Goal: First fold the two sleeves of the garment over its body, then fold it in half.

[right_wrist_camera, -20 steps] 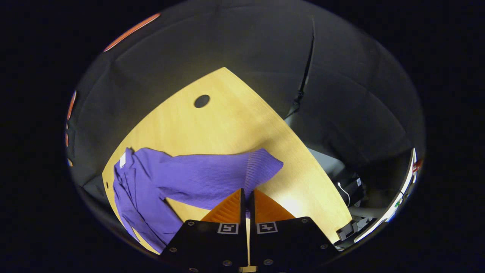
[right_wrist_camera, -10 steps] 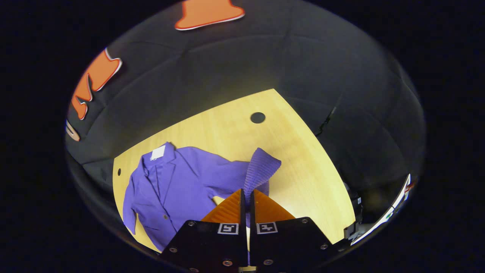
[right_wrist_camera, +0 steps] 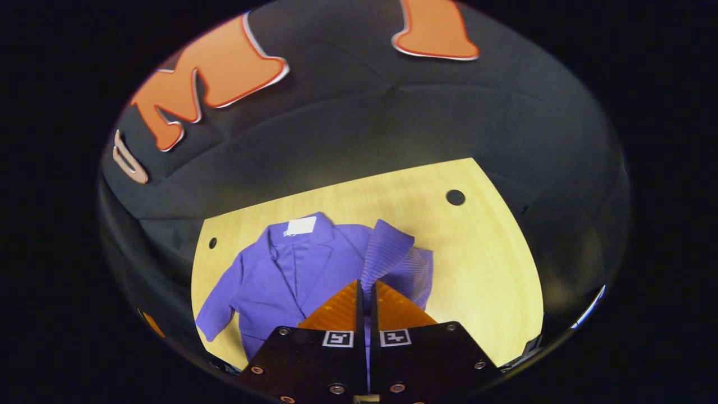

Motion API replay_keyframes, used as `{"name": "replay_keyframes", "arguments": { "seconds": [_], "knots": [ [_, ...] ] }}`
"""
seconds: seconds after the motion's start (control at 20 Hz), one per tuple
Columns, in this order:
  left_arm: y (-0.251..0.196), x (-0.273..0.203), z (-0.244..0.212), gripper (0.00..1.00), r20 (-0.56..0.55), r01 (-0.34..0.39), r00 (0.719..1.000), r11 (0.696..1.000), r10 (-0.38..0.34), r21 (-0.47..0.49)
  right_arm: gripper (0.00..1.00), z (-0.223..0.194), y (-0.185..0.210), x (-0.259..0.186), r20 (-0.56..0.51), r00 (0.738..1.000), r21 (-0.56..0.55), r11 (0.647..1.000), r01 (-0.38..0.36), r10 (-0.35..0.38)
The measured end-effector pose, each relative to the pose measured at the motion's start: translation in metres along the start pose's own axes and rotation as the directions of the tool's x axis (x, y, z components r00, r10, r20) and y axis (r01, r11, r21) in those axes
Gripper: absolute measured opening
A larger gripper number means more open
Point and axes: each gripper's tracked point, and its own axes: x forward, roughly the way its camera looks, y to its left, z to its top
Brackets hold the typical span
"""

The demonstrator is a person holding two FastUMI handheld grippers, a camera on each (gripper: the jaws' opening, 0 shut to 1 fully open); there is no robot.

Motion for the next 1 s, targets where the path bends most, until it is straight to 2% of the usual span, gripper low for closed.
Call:
{"name": "replay_keyframes", "arguments": {
  "seconds": [0.25,0.55,0.6,0.65,0.7,0.75,0.85,0.95,1.0],
  "knots": [
    [0.045,0.013,-0.033,0.98,-0.078,-0.073,0.994,0.997,0.073,0.004,0.03,-0.006,0.070,0.006,-0.008,0.997,-0.058,0.996,-0.071,0.070],
    [0.097,0.026,-0.081,0.98,-0.198,-0.146,0.969,0.989,0.148,0.027,0.03,-0.018,0.136,0.016,0.001,0.989,-0.082,0.986,-0.146,0.147],
    [0.105,0.027,-0.090,0.94,-0.222,-0.156,0.962,0.987,0.159,0.030,0.06,-0.020,0.146,0.013,0.000,0.986,-0.077,0.983,-0.169,0.169],
    [0.110,0.029,-0.101,0.98,-0.255,-0.161,0.953,0.987,0.163,0.030,0.09,-0.022,0.155,0.012,0.009,0.981,-0.075,0.979,-0.191,0.192],
    [0.115,0.030,-0.112,0.98,-0.284,-0.161,0.945,0.987,0.161,0.023,0.20,-0.020,0.162,0.010,0.025,0.978,-0.076,0.976,-0.205,0.207],
    [0.116,0.030,-0.124,0.98,-0.319,-0.159,0.935,0.987,0.155,0.014,0.37,-0.019,0.165,0.006,0.047,0.975,-0.079,0.974,-0.212,0.216],
    [0.124,0.035,-0.148,0.98,-0.391,-0.162,0.908,0.987,0.148,-0.003,0.35,-0.012,0.170,-0.005,0.103,0.968,-0.091,0.971,-0.220,0.228],
    [0.135,0.039,-0.173,0.98,-0.461,-0.170,0.876,0.985,0.139,-0.027,0.42,-0.004,0.171,-0.024,0.172,0.953,-0.111,0.966,-0.232,0.248],
    [0.140,0.041,-0.186,0.98,-0.496,-0.177,0.858,0.983,0.130,-0.049,0.40,-0.001,0.171,-0.031,0.207,0.946,-0.128,0.965,-0.228,0.251]
  ]
}}
